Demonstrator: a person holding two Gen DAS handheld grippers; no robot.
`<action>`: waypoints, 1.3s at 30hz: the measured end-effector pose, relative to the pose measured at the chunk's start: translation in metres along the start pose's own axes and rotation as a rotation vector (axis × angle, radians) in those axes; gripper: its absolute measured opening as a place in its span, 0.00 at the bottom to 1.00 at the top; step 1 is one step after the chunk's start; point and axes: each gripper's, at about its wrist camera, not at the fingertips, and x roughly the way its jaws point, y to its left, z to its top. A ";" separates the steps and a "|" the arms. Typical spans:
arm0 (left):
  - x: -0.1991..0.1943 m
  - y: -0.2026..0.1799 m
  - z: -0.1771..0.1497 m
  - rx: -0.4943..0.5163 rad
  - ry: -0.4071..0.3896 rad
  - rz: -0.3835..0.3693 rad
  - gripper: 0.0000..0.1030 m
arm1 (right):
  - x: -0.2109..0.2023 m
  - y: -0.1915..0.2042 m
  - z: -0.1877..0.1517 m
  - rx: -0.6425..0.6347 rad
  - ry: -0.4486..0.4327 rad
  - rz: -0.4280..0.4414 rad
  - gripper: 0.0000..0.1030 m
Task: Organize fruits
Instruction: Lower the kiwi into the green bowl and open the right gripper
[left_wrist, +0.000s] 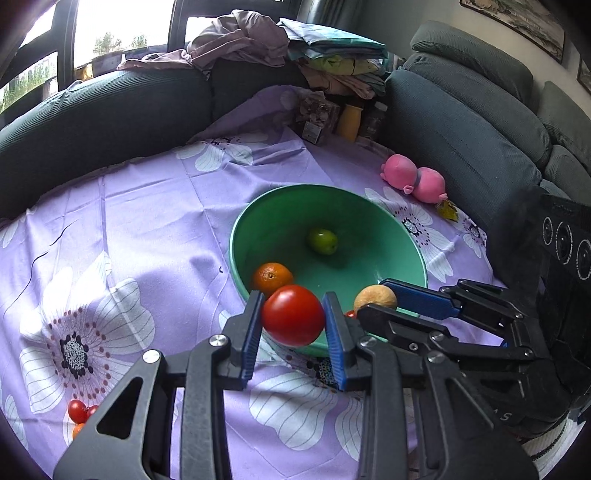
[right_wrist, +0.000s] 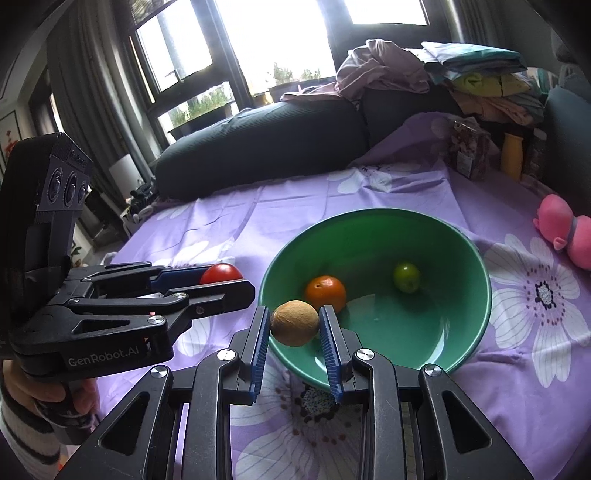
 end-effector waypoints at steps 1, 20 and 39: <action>0.003 0.000 0.001 0.003 0.003 -0.001 0.31 | 0.001 -0.002 0.000 0.003 0.000 -0.003 0.29; 0.034 -0.003 0.000 0.038 0.063 0.009 0.31 | 0.014 -0.023 -0.001 0.037 0.022 -0.032 0.29; 0.028 -0.003 -0.006 0.021 0.067 0.019 0.41 | 0.015 -0.029 -0.004 0.066 0.057 -0.073 0.29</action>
